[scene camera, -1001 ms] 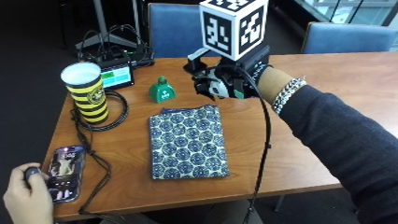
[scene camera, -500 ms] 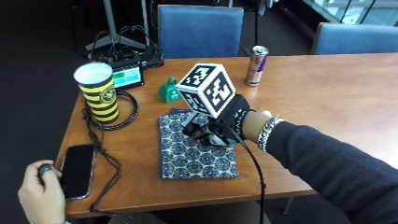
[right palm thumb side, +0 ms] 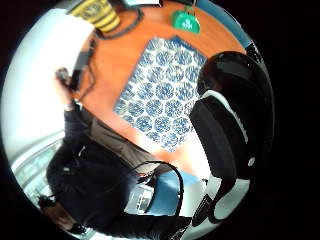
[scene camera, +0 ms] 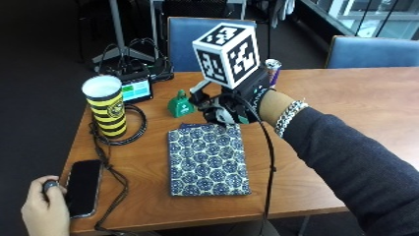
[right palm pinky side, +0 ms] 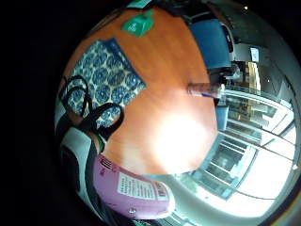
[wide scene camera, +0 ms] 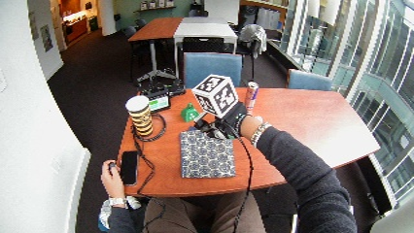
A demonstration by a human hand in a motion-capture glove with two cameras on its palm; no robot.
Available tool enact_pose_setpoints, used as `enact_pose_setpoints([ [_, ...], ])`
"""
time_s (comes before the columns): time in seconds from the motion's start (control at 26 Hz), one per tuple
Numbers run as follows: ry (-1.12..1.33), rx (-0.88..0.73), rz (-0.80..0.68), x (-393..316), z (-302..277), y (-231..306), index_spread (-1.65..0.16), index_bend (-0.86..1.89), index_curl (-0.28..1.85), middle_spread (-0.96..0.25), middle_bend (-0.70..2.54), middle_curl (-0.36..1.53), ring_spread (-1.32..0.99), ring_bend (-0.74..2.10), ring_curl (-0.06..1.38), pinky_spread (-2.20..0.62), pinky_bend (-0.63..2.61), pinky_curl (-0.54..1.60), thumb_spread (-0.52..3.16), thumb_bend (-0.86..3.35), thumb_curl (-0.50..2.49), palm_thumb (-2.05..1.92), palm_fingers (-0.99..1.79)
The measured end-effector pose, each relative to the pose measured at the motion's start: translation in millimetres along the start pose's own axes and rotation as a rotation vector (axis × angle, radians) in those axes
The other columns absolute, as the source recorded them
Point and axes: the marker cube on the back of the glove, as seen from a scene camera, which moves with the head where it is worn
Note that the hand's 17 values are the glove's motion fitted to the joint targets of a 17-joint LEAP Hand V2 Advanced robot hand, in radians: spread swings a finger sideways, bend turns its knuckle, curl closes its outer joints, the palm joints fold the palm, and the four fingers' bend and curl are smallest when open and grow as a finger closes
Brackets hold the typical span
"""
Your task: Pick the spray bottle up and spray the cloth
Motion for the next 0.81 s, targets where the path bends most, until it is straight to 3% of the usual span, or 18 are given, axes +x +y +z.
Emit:
enact_pose_setpoints([
  [0.31, -0.414, 0.311, -0.054, -10.1, -70.6, -4.0, -0.29, 0.29, 0.57, -0.23, 0.68, 0.55, -0.20, 0.69, 0.45, -0.32, 0.44, 0.38, 1.51, 0.00, 0.17, 0.62, 1.40],
  [0.81, -1.097, 0.790, -0.159, -74.5, -85.6, -28.4, -0.29, 0.27, 0.57, -0.22, 0.68, 0.55, -0.20, 0.68, 0.45, -0.33, 0.47, 0.39, 1.52, 0.00, 0.17, 0.61, 1.37],
])
